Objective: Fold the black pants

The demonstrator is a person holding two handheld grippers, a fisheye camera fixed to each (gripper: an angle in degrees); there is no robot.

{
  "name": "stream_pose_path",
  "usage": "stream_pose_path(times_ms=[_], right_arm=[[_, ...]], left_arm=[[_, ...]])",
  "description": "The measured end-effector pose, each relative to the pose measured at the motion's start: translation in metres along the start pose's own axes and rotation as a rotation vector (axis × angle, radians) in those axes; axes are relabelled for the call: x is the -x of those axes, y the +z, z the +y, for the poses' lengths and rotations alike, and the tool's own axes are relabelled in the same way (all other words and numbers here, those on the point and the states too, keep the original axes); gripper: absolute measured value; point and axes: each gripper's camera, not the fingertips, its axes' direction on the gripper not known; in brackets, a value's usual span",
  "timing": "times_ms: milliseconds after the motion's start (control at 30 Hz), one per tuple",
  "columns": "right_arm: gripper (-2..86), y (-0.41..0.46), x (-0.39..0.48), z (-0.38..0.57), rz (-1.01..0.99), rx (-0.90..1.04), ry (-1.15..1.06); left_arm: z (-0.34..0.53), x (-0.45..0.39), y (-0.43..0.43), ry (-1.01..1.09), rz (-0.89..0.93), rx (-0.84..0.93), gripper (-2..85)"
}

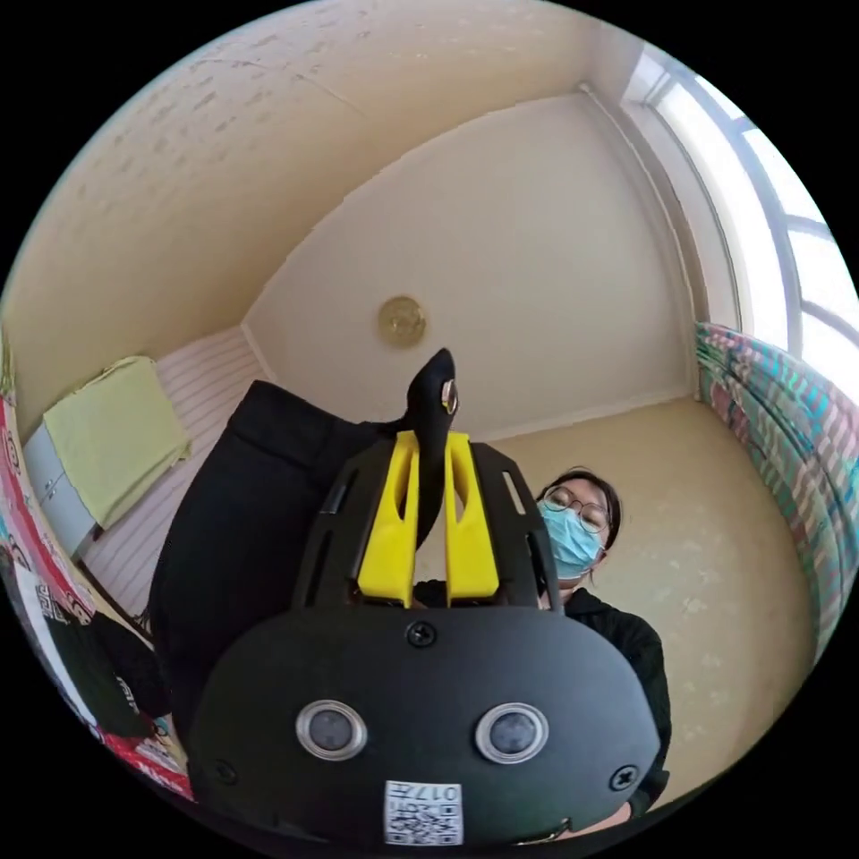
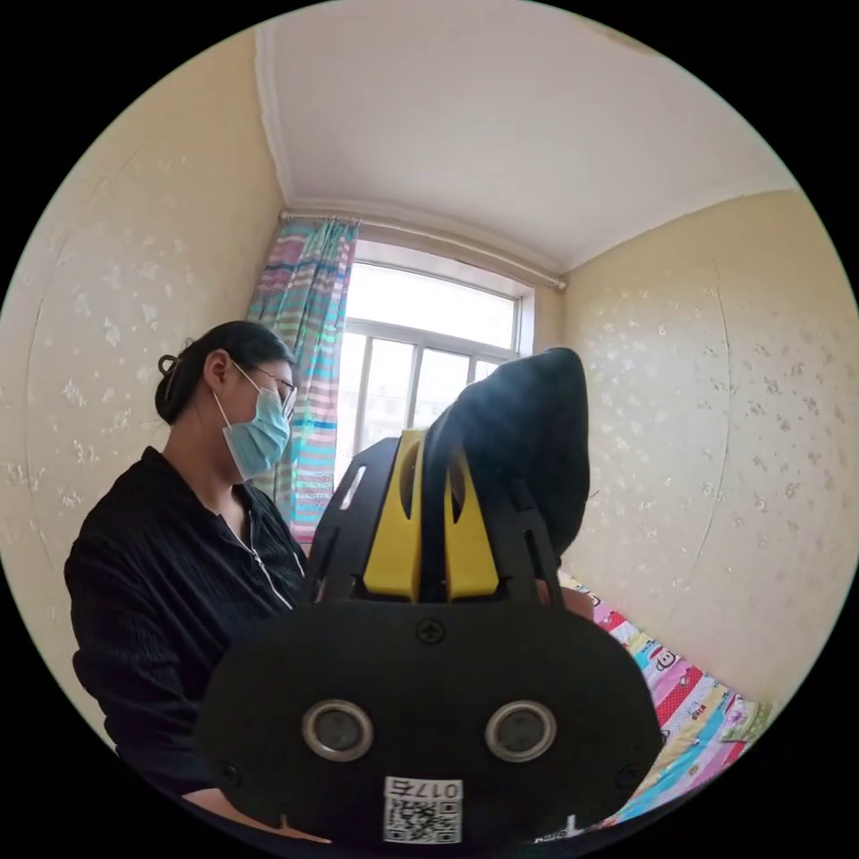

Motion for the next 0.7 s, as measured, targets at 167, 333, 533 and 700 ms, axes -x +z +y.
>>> stream_pose_path(times_ms=[167,333,533,700], right_arm=[[0.0,0.011,-0.005,0.012,0.086,0.057,-0.022],[-0.2,0.021,-0.005,0.013,0.097,0.028,-0.096],[-0.3,0.054,-0.024,-0.005,0.059,0.017,-0.201],[-0.3,0.069,-0.053,-0.040,-0.144,-0.025,-0.347]], left_arm=[[-0.038,-0.148,0.025,0.405,-0.306,0.066,5.3],[0.039,-0.274,0.095,1.053,-0.676,0.452,8.1],[0.125,-0.247,0.033,0.976,-0.949,0.435,10.3],[0.151,-0.188,-0.050,0.655,-0.842,0.224,11.2]])
